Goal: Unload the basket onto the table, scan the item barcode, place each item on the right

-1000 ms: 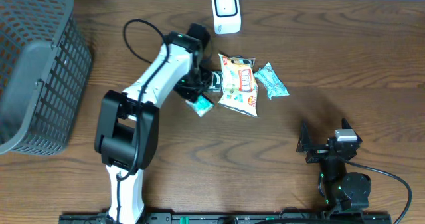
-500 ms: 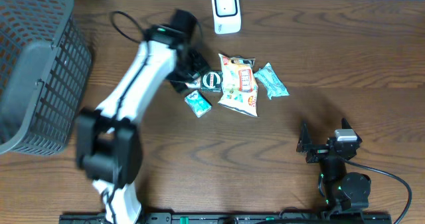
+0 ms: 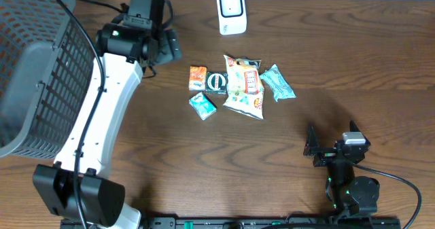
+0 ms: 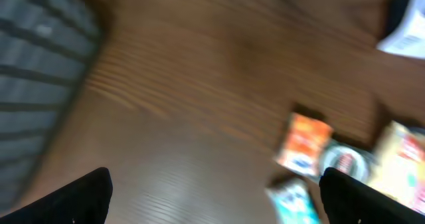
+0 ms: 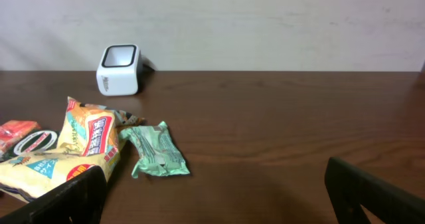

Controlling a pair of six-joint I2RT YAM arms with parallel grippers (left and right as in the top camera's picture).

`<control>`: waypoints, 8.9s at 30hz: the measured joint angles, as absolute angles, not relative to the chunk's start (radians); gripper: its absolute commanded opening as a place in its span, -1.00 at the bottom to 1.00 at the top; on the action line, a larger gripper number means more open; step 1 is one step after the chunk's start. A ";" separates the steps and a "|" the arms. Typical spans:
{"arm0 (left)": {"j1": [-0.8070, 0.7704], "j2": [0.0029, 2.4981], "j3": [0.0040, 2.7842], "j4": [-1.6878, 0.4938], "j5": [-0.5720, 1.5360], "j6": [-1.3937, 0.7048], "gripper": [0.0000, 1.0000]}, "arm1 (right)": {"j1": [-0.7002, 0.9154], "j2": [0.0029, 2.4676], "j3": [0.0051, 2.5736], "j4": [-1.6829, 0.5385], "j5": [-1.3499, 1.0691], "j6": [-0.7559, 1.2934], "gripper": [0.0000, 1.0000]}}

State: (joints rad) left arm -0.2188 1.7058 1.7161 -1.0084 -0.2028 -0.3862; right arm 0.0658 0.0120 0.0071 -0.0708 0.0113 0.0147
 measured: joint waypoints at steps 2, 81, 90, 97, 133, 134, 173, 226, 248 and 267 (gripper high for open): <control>-0.203 1.706 1.716 -1.012 -0.255 -0.378 0.96 | 0.066 0.012 0.007 -0.071 0.011 0.015 0.99; 0.100 1.708 1.569 -0.937 -0.129 -0.208 0.95 | 0.066 0.012 0.007 -0.020 -0.029 0.056 0.98; 0.100 1.708 1.569 -0.936 -0.129 -0.208 0.95 | 0.066 0.012 0.007 0.172 -0.060 0.099 0.99; 0.100 1.708 1.567 -0.935 -0.126 -0.208 0.95 | 0.066 0.012 0.007 0.518 -0.065 0.104 0.99; 0.100 1.708 1.566 -0.936 -0.125 -0.208 0.95 | 0.065 0.582 0.516 0.463 -0.260 -0.001 0.98; 0.100 1.708 1.566 -0.935 -0.125 -0.208 0.95 | 0.065 0.616 0.537 0.451 -0.284 -0.003 0.98; 0.100 1.708 1.566 -0.935 -0.125 -0.208 0.95 | 0.065 1.332 1.093 -0.443 -0.649 0.176 0.81; 0.100 1.708 1.565 -0.935 -0.125 -0.208 0.95 | 0.237 1.981 1.785 -0.983 -0.297 0.334 0.99; 0.100 1.708 1.565 -0.935 -0.125 -0.208 0.95 | 0.260 1.981 1.763 -0.979 -0.244 0.360 -0.22; 0.100 1.708 1.565 -0.935 -0.125 -0.208 0.95 | 0.288 1.981 1.406 -0.770 -0.175 0.397 -0.79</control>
